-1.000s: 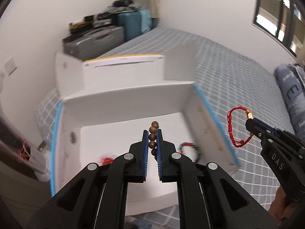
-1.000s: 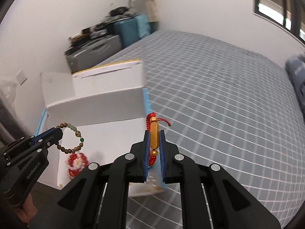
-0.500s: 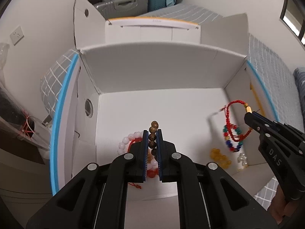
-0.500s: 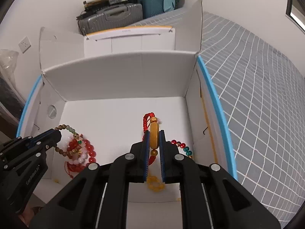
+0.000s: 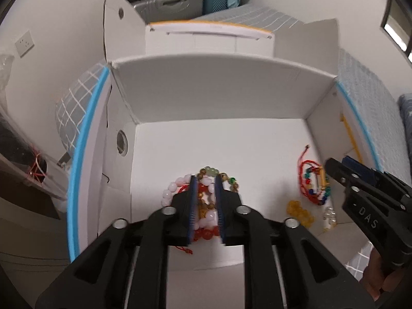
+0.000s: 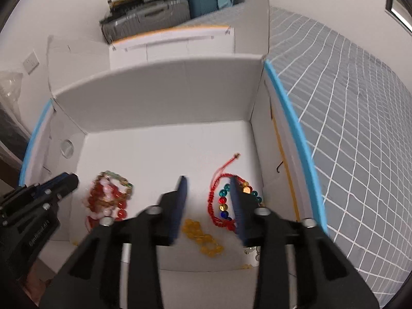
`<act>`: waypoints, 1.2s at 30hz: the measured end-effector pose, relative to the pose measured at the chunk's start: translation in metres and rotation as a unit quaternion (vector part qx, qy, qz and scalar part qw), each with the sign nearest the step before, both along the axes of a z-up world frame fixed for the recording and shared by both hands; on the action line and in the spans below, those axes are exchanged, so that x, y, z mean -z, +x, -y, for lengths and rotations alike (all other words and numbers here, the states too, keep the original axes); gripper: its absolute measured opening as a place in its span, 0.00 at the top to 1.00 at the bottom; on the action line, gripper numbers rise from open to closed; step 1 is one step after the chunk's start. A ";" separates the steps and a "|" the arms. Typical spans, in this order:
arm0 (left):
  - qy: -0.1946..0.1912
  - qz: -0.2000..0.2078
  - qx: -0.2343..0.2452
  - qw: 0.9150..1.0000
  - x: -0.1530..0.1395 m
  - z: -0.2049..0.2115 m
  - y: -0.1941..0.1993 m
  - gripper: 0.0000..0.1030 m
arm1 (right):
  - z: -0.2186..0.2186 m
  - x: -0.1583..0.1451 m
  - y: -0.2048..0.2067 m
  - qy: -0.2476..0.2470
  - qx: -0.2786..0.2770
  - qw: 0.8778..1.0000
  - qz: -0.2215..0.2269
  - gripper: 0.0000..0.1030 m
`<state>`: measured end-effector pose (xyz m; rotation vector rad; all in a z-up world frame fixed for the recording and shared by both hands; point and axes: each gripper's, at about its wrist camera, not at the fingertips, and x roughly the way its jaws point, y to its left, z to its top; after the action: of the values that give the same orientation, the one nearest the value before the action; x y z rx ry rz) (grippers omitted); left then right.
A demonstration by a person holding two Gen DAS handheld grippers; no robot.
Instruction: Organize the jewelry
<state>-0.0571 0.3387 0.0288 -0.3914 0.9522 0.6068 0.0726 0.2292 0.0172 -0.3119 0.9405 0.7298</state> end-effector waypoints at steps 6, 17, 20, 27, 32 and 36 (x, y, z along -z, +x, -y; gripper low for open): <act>0.057 0.041 -0.010 0.997 -0.033 0.023 -0.027 0.34 | 0.025 -0.044 -0.027 0.045 0.002 0.998 0.042 0.27; 0.101 0.090 -0.030 0.990 -0.063 0.051 -0.082 0.06 | 0.077 -0.090 -0.079 0.098 0.017 0.989 0.106 0.07; 0.103 0.094 -0.029 0.990 -0.063 0.058 -0.093 0.05 | 0.088 -0.090 -0.090 0.101 0.018 0.988 0.113 0.07; 0.097 0.095 -0.026 0.990 -0.057 0.068 -0.111 0.05 | 0.110 -0.076 -0.109 0.096 0.019 0.988 0.116 0.07; 0.099 0.088 -0.019 0.991 -0.049 0.078 -0.119 0.06 | 0.123 -0.060 -0.118 0.089 0.020 0.989 0.113 0.07; 0.095 0.088 -0.015 0.991 -0.043 0.081 -0.123 0.06 | 0.130 -0.052 -0.122 0.084 0.022 0.990 0.114 0.07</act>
<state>-0.1802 0.2573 0.0717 -0.2850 0.7146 0.6733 -0.0492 0.0992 0.0693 -0.2200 0.6641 0.7116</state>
